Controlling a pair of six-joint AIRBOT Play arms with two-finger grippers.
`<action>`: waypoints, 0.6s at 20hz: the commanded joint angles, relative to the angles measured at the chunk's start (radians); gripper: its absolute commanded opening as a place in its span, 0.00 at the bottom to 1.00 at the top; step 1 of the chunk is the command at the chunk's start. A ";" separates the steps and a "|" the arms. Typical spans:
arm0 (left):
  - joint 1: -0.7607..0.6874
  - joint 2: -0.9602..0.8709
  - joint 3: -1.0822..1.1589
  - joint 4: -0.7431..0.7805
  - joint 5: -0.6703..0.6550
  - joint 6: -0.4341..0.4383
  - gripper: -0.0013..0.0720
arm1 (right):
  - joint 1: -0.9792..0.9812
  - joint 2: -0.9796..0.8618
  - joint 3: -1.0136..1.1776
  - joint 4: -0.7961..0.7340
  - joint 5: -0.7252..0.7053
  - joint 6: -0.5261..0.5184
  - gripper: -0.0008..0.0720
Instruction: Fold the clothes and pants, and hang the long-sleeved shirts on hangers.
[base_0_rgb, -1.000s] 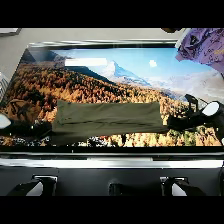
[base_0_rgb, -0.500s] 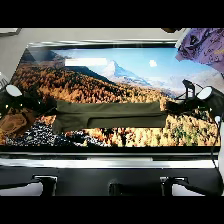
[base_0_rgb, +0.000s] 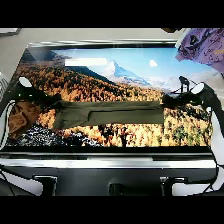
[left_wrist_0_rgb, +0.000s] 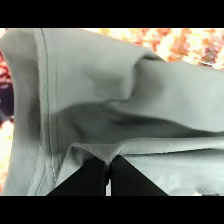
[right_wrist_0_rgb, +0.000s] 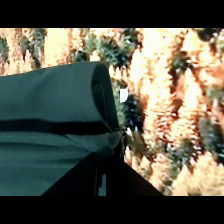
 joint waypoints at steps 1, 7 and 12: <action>-0.002 -0.050 0.025 -0.003 -0.011 0.000 0.04 | 0.037 -0.055 0.008 0.045 -0.013 -0.013 0.05; -0.002 -0.063 0.025 -0.003 -0.011 0.000 0.19 | 0.069 -0.073 0.010 -0.007 -0.035 0.094 0.21; 0.002 -0.055 0.107 0.002 -0.073 -0.015 0.67 | -0.027 -0.059 0.149 0.054 0.174 0.161 0.61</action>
